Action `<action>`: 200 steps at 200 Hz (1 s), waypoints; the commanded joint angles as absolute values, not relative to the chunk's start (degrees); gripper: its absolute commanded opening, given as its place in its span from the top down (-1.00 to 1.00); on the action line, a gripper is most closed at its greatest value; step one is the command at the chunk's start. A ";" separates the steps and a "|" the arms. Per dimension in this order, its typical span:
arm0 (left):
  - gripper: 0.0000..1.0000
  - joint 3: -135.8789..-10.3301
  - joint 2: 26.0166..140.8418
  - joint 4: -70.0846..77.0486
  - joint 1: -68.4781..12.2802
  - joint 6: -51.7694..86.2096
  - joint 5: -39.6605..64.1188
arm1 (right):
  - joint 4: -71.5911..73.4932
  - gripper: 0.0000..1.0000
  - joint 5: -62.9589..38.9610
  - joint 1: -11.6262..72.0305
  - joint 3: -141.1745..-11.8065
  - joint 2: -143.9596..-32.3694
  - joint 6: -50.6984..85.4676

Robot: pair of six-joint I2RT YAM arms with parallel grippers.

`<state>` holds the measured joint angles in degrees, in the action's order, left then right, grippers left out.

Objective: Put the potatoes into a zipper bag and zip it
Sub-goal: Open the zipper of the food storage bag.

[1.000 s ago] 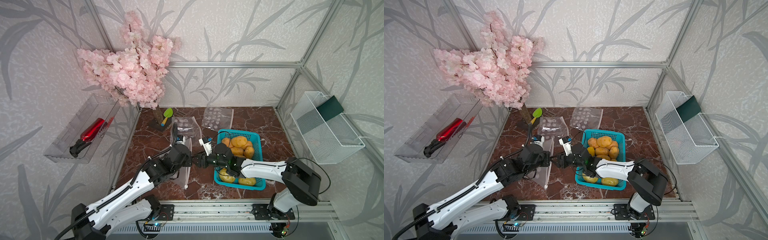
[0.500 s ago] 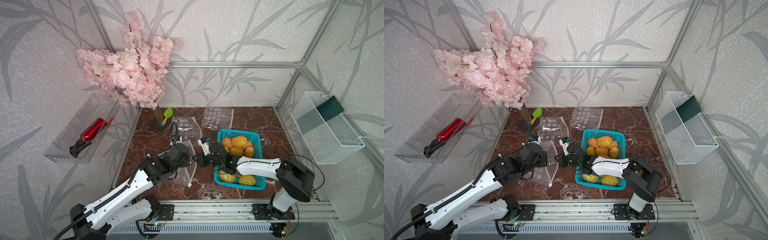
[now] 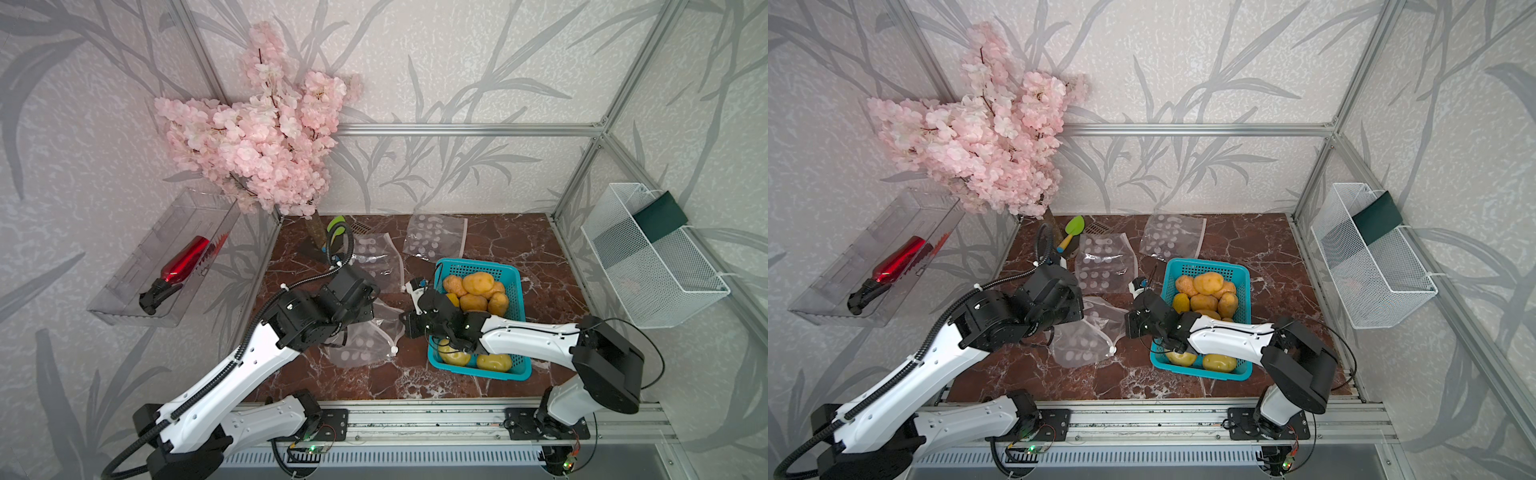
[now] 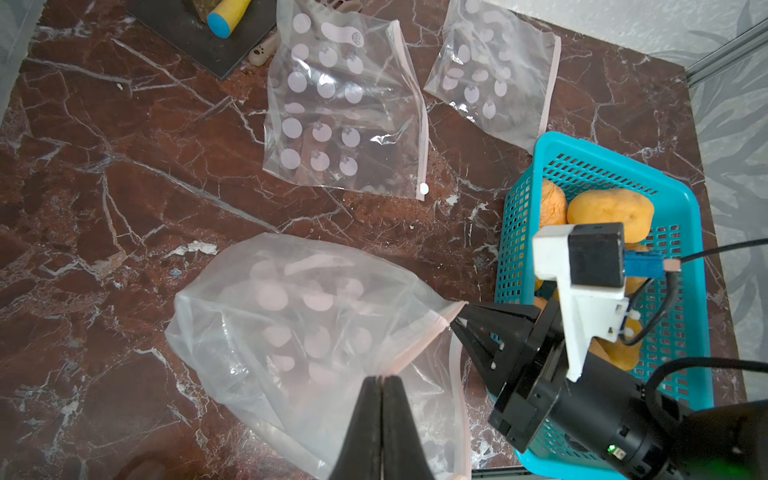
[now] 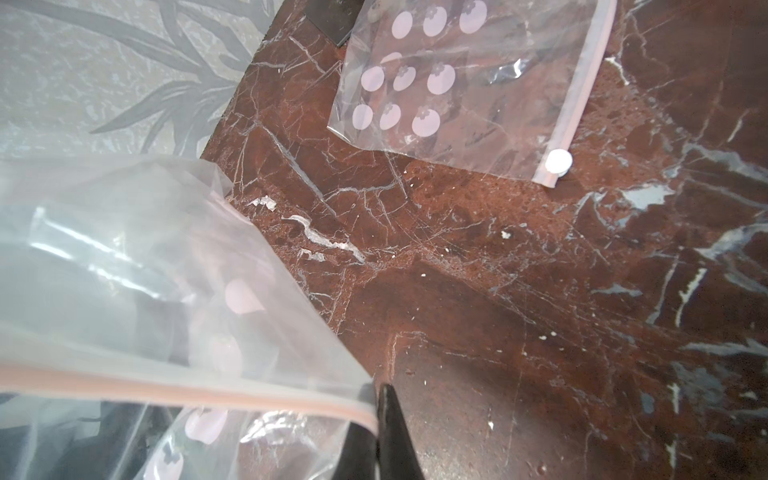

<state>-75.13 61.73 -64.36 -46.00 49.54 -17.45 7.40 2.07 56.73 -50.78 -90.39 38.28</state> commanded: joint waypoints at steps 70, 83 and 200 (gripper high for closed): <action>1.00 -67.80 69.17 -56.51 -46.07 45.96 -19.86 | 3.32 0.81 4.53 56.25 -50.71 -92.46 37.60; 1.00 -67.63 69.27 -56.19 -46.06 45.56 -19.91 | 3.26 0.72 4.18 56.27 -50.94 -92.55 37.20; 1.00 -64.07 67.15 -51.55 -46.06 42.89 -20.12 | -5.20 -0.64 5.26 55.72 -53.23 -78.68 28.25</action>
